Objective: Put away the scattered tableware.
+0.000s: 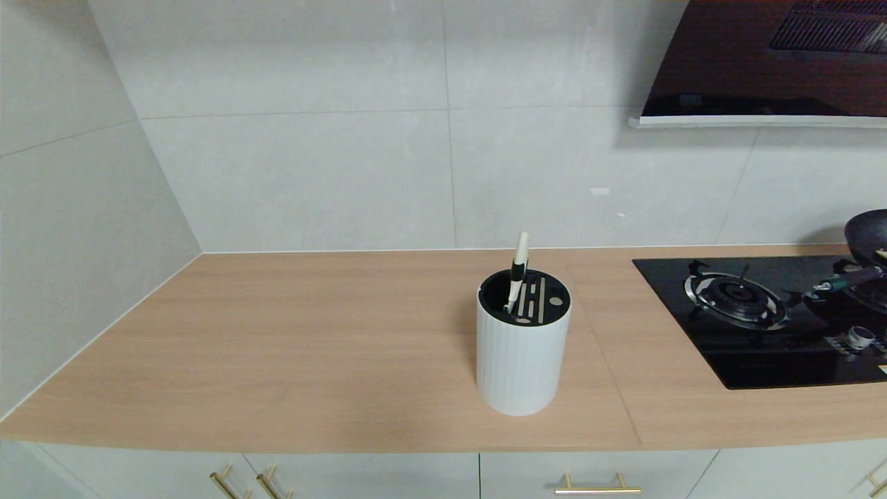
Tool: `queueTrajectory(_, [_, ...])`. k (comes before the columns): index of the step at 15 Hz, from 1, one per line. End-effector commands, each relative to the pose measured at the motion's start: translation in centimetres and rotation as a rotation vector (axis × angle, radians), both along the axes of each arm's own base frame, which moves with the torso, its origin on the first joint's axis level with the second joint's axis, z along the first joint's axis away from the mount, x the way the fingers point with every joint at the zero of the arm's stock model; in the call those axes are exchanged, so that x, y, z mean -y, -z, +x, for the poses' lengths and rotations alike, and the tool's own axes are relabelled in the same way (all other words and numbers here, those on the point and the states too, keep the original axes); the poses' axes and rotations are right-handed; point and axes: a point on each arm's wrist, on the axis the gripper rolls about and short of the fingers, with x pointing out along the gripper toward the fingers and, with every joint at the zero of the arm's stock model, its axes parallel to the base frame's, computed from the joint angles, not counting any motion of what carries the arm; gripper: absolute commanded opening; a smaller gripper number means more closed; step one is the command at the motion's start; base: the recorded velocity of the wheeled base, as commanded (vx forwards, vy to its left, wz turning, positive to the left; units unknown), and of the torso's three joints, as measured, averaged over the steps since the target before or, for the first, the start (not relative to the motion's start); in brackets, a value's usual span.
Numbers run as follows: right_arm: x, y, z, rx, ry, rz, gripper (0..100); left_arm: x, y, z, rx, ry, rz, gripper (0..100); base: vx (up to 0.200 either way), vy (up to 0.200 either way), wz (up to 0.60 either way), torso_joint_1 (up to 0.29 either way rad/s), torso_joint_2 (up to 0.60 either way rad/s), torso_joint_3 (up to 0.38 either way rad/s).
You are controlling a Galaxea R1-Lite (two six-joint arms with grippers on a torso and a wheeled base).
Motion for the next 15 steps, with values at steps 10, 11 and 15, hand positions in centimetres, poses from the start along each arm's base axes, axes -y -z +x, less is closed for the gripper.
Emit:
queueTrajectory(10, [0.1, 5.3, 1.6, -0.071, 0.047, -0.034, 100, -0.3, 6.3, 1.5, -0.349, -0.187, 0.123, 100, 0.0, 0.0, 0.0, 0.0, 0.0, 0.0])
queueTrajectory(11, [-0.1, 5.3, 1.6, -0.071, -0.039, -0.018, 100, -0.3, 6.4, 1.6, -0.351, -0.186, 0.116, 100, 0.0, 0.0, 0.0, 0.0, 0.0, 0.0])
queueTrajectory(15, [-0.4, 5.4, 1.6, -0.077, -0.152, -0.075, 100, -0.3, 6.3, 1.5, -0.348, -0.186, 0.115, 100, 0.0, 0.0, 0.0, 0.0, 0.0, 0.0])
